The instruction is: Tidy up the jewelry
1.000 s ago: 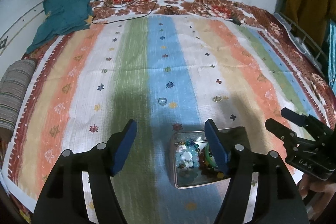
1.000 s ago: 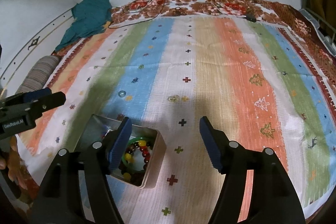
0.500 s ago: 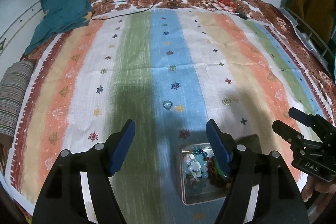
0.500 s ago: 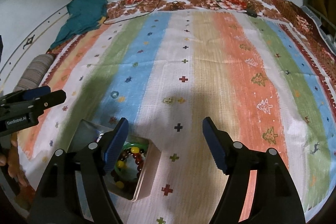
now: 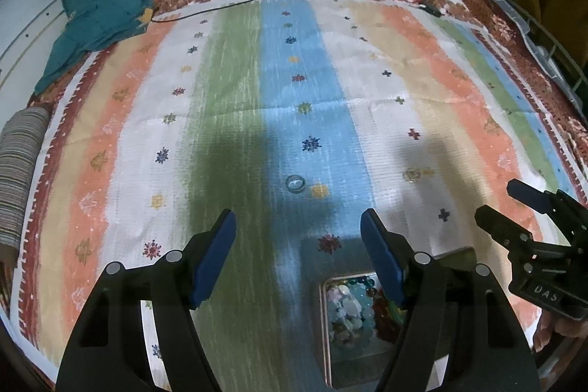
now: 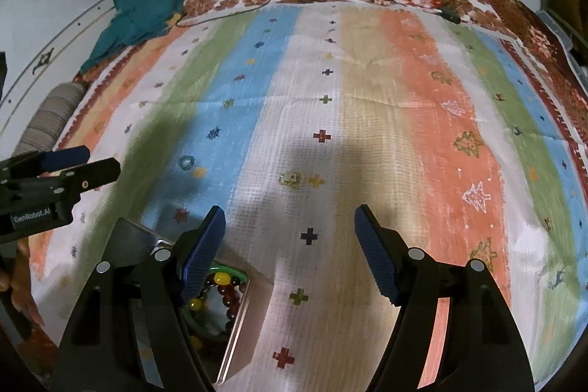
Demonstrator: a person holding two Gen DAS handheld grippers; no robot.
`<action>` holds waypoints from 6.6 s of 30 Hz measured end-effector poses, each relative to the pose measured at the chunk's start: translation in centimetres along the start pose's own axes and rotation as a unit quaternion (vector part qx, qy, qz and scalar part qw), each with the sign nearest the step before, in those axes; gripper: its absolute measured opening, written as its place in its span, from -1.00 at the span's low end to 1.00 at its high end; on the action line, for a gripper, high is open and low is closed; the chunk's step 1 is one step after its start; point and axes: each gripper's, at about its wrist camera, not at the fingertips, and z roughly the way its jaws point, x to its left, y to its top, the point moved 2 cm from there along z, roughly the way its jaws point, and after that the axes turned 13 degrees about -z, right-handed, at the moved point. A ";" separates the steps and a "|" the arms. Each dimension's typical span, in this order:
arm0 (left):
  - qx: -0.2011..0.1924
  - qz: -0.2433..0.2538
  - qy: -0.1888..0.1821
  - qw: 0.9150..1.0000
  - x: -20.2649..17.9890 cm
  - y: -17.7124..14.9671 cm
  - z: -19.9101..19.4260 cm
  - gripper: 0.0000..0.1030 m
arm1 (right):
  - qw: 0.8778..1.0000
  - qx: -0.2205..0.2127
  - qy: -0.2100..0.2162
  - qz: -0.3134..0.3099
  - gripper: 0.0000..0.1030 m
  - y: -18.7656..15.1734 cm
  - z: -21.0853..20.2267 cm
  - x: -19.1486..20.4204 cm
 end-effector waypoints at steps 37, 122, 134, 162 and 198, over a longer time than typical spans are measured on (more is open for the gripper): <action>0.079 0.008 0.014 0.997 0.3 2.1 9.3 0.35 | 0.997 0.070 0.013 -0.001 0.41 1.5 8.4 -1.1; -0.054 0.071 -0.047 0.995 -2.7 0.2 -1.1 -0.64 | 0.997 -0.046 -0.055 -0.004 -0.57 1.5 -1.1 -0.2; -0.072 0.073 -0.069 0.992 -2.7 -1.0 -4.2 -0.64 | 0.997 -0.062 -0.038 -0.012 -0.57 0.8 -3.2 1.4; -0.097 0.078 -0.102 0.987 -2.3 -4.5 -9.3 -0.64 | 0.994 -0.094 0.031 -0.046 -0.57 -2.0 -7.4 5.6; -0.114 0.069 -0.092 0.987 -0.3 -9.4 -13.0 0.74 | 0.991 -0.127 0.005 -0.044 0.69 -6.8 -13.8 5.2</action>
